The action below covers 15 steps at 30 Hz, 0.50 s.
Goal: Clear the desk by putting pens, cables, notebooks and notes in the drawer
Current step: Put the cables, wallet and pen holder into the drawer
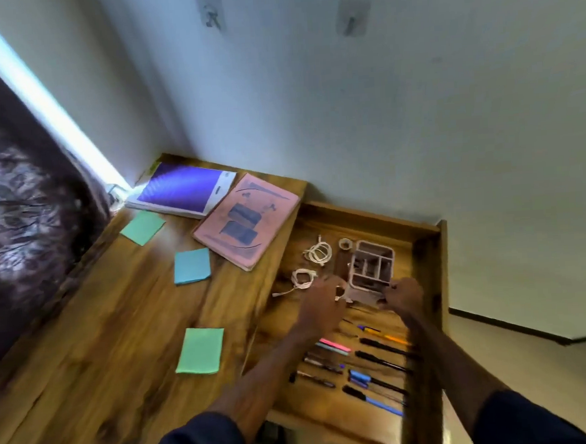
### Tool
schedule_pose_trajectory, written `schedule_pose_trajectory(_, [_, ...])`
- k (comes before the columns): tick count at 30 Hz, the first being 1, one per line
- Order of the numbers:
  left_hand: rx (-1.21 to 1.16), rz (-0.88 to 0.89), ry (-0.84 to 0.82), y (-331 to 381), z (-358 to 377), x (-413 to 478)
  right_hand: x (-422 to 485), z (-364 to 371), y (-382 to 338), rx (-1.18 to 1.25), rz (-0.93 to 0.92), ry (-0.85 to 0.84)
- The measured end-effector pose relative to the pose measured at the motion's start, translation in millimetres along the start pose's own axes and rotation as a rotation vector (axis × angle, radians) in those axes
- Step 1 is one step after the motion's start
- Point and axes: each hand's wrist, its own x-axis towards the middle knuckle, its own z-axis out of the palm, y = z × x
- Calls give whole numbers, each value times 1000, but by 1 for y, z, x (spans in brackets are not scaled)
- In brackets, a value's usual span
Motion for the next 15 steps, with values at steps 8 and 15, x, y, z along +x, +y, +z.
schedule_pose_trajectory(8, [-13, -198, -194, 6, 82, 20, 78, -37, 44, -174, 95, 38])
schedule_pose_trajectory(15, [3, -308, -216, 17, 98, -5, 87, -44, 55, -129, 81, -23])
